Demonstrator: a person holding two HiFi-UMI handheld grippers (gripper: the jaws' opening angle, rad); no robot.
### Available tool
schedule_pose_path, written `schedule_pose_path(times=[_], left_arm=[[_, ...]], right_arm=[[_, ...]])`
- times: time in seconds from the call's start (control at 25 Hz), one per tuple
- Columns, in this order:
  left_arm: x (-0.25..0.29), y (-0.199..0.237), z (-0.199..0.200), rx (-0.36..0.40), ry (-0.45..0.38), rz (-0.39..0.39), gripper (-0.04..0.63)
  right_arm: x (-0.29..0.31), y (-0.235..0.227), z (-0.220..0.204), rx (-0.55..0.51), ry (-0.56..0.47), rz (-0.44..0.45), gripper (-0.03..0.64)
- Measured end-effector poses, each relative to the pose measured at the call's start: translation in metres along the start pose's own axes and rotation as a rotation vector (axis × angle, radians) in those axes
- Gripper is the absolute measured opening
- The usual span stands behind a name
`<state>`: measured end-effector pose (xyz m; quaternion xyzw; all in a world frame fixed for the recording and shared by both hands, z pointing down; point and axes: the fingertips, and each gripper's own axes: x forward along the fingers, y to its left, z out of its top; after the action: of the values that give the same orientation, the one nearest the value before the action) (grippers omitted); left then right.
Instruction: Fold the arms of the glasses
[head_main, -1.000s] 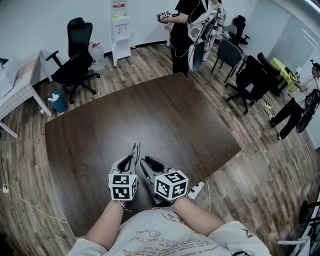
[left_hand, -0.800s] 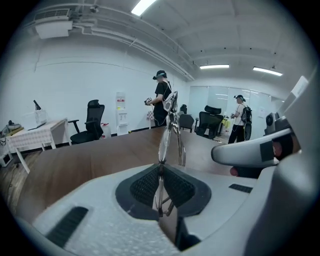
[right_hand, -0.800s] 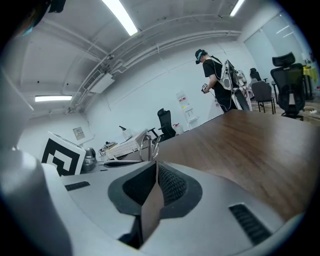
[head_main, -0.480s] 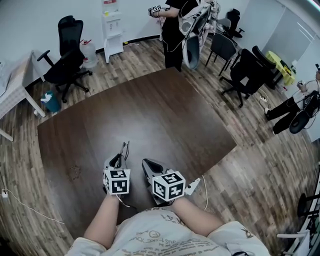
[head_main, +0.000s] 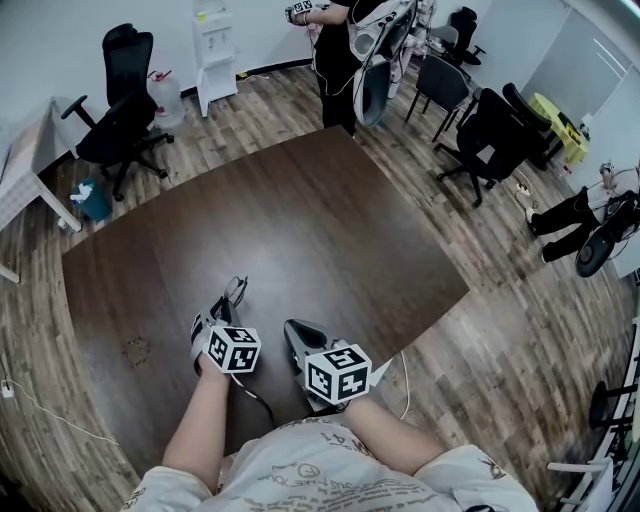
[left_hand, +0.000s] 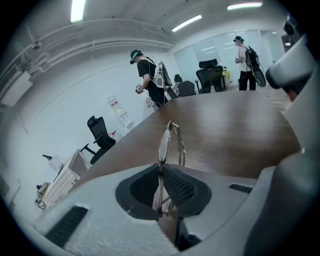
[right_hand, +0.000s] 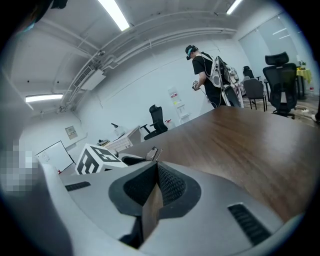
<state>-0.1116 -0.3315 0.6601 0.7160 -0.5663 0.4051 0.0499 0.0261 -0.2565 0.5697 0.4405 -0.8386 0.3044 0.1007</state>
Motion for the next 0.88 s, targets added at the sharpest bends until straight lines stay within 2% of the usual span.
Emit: schedule_pose_path(times=[0.28, 0.68, 0.76, 0.88], left_arm=[[0.032, -0.018, 0.003, 0.262, 0.022, 0.003, 0.04], [0.051, -0.041, 0.007, 0.627, -0.017, 0.05, 0.04], [0.053, -0.047, 0.003, 0.684, -0.016, 0.056, 0.04], [0.058, -0.049, -0.009, 0.719, 0.012, 0.067, 0.04]], right_arm=[[0.007, -0.015, 0.001, 0.019, 0.015, -0.011, 0.017], [0.01, -0.027, 0.007, 0.032, 0.016, -0.025, 0.017], [0.007, -0.029, 0.007, 0.035, 0.016, -0.031, 0.017], [0.006, -0.031, 0.007, 0.038, 0.016, -0.036, 0.017]])
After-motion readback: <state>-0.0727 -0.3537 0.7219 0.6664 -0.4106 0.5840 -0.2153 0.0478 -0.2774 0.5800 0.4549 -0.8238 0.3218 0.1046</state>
